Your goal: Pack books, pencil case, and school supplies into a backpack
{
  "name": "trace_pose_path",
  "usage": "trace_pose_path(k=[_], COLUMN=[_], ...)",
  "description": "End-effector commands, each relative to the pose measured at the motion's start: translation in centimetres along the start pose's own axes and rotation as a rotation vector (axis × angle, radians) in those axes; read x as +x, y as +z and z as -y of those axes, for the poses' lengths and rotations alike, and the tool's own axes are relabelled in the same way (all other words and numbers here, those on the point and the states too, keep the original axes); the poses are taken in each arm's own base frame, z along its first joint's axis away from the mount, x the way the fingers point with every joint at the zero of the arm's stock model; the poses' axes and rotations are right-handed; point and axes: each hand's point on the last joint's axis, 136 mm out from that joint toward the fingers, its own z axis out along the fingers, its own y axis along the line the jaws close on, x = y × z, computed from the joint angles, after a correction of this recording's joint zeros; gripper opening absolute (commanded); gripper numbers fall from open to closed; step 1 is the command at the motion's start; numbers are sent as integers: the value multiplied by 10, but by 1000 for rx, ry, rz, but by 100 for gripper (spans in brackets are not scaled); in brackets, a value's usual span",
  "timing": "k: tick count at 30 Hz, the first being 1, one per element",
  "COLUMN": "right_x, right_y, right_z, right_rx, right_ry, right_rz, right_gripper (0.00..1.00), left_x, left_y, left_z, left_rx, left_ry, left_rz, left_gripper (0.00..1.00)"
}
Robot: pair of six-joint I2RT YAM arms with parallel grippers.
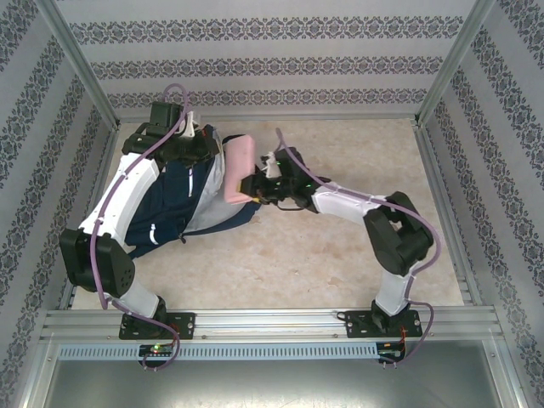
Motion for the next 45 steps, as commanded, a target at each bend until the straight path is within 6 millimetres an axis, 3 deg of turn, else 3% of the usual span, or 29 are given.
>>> trace_pose_path(k=[1, 5, 16, 22, 32, 35, 40, 43, 45], right_x=[-4, 3, 9, 11, 18, 19, 27, 32, 34], right_y=[29, 45, 45, 62, 115, 123, 117, 105, 94], right_z=[-6, 14, 31, 47, -2, -6, -7, -4, 2], right_rx=[-43, 4, 83, 111, -71, -99, -91, -67, -29], right_ry=[62, 155, 167, 240, 150, 161, 176, 207, 222], right_rz=[-5, 15, 70, 33, -153, -186, -220, -241, -236], right_gripper=[25, 24, 26, 25, 26, 26, 38, 65, 74], left_x=[-20, -21, -19, -17, -10, -9, -8, -9, -9], left_y=[-27, -30, -30, -30, -24, -23, -23, -23, -22], left_z=[29, 29, 27, 27, 30, 28, 26, 25, 24], left_rx=[95, 97, 101, 106, 143, 141, 130, 123, 120], left_ry=[27, 20, 5, 1, -7, -8, -1, 1, 4], left_rz=[104, 120, 120, 112, 76, 73, 74, 75, 75], left_gripper=[1, 2, 2, 2, 2, 2, 2, 3, 3])
